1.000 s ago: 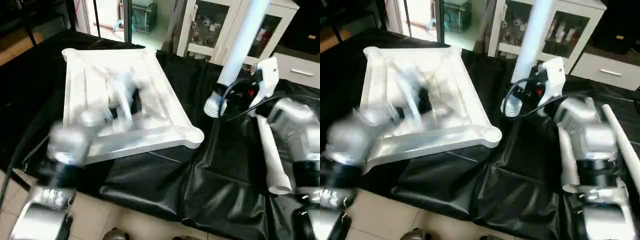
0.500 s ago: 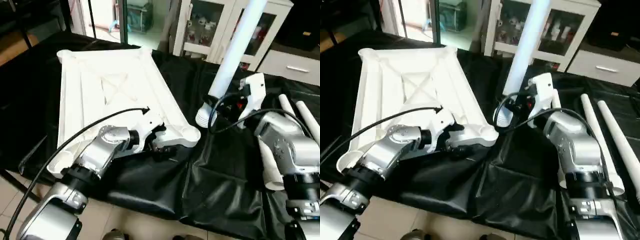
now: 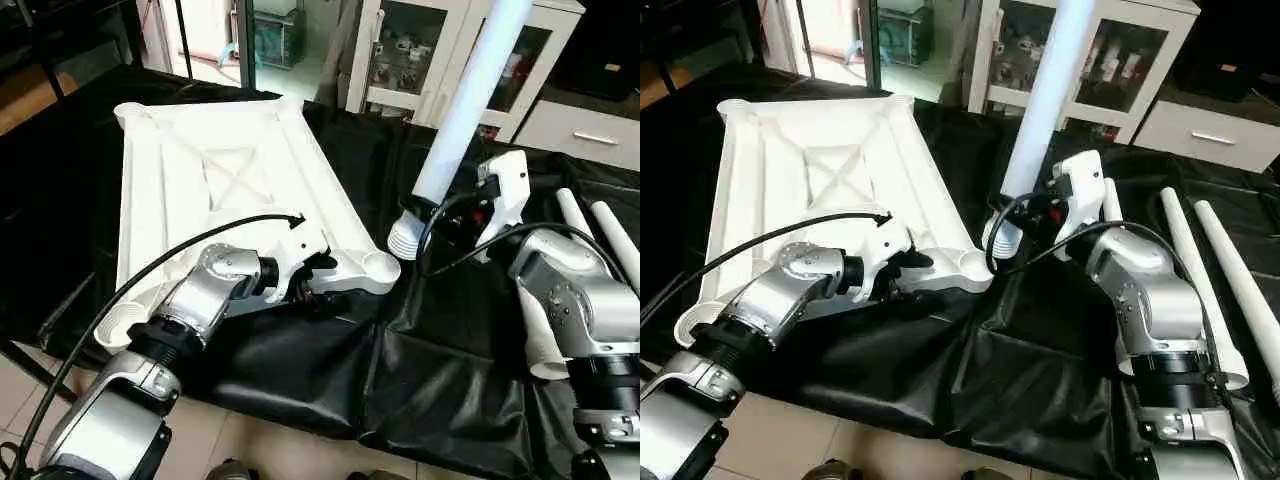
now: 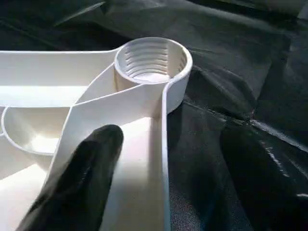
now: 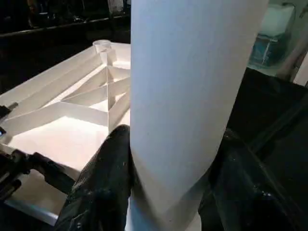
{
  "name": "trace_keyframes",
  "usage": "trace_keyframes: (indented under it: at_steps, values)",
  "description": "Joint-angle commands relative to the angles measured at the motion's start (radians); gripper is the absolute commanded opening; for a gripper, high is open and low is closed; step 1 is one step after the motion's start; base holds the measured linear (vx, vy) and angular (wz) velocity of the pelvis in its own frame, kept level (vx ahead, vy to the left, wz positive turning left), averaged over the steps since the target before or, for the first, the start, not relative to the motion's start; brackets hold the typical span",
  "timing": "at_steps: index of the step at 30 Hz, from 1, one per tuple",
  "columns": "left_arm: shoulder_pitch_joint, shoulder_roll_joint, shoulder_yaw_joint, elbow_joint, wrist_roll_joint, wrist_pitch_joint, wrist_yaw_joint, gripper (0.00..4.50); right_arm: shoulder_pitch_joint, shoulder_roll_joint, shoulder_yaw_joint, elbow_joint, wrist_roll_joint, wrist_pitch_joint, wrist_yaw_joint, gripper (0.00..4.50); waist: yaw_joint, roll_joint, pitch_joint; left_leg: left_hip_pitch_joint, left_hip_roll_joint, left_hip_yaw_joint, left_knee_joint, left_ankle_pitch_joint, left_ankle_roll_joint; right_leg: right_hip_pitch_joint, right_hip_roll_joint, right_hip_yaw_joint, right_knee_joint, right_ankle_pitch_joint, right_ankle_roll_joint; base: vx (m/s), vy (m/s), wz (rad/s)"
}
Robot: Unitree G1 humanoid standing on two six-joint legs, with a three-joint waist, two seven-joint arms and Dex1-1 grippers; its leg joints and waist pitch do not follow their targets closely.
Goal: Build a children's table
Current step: Insert table leg to table base
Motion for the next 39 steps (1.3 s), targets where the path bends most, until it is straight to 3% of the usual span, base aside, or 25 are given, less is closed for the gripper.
trace_keyframes:
  at_steps: [1, 11, 12, 18, 29, 39]
  values:
    - [0.013, 0.012, -0.017, 0.009, 0.03, 0.016, -0.009, 3.33, 0.003, -0.017, -0.001, -0.022, 0.0, 0.003, 0.01, 1.85, 0.002, 0.009, -0.08, 0.017, 0.064, -0.035, -0.09, -0.259, -0.029, 0.048, -0.073, 0.049, -0.076, -0.305, -0.19, 0.0, 0.0, 0.0]
    - [0.034, 0.038, -0.042, -0.056, 0.076, 0.105, -0.028, 2.73, -0.004, -0.018, 0.009, -0.016, -0.008, 0.0, 0.021, 1.85, -0.001, 0.007, -0.08, 0.017, 0.066, -0.034, -0.091, -0.256, -0.026, 0.046, -0.072, 0.049, -0.076, -0.321, -0.191, 0.0, 0.0, 0.0]
    - [0.037, 0.04, -0.042, -0.064, 0.075, 0.116, -0.031, 2.48, -0.004, -0.018, 0.01, -0.015, -0.008, 0.0, 0.022, 1.85, -0.001, 0.008, -0.081, 0.019, 0.065, -0.034, -0.09, -0.26, -0.027, 0.046, -0.073, 0.049, -0.077, -0.33, -0.189, 0.0, 0.0, 0.0]
    - [0.063, 0.068, -0.063, -0.129, 0.104, 0.171, -0.046, 1.99, -0.005, -0.019, 0.01, -0.014, -0.01, -0.003, 0.027, 1.85, -0.001, 0.007, -0.082, 0.018, 0.066, -0.034, -0.09, -0.259, -0.029, 0.046, -0.073, 0.049, -0.077, -0.332, -0.188, 0.0, 0.0, 0.0]
    - [0.095, 0.069, -0.051, -0.195, 0.099, 0.15, -0.049, 1.05, 0.006, -0.013, 0.003, -0.022, 0.002, -0.001, 0.026, 1.85, -0.001, 0.013, -0.082, 0.017, 0.065, -0.033, -0.091, -0.255, -0.027, 0.045, -0.071, 0.049, -0.076, -0.312, -0.189, 0.0, 0.0, 0.0]
    - [0.141, 0.056, -0.041, -0.267, 0.095, 0.139, -0.033, 0.26, 0.034, -0.002, -0.038, -0.068, 0.075, 0.038, 0.045, 1.85, 0.001, 0.013, -0.079, 0.018, 0.065, -0.034, -0.093, -0.268, -0.016, 0.042, -0.071, 0.05, -0.081, -0.355, -0.175, 0.0, 0.0, 0.0]
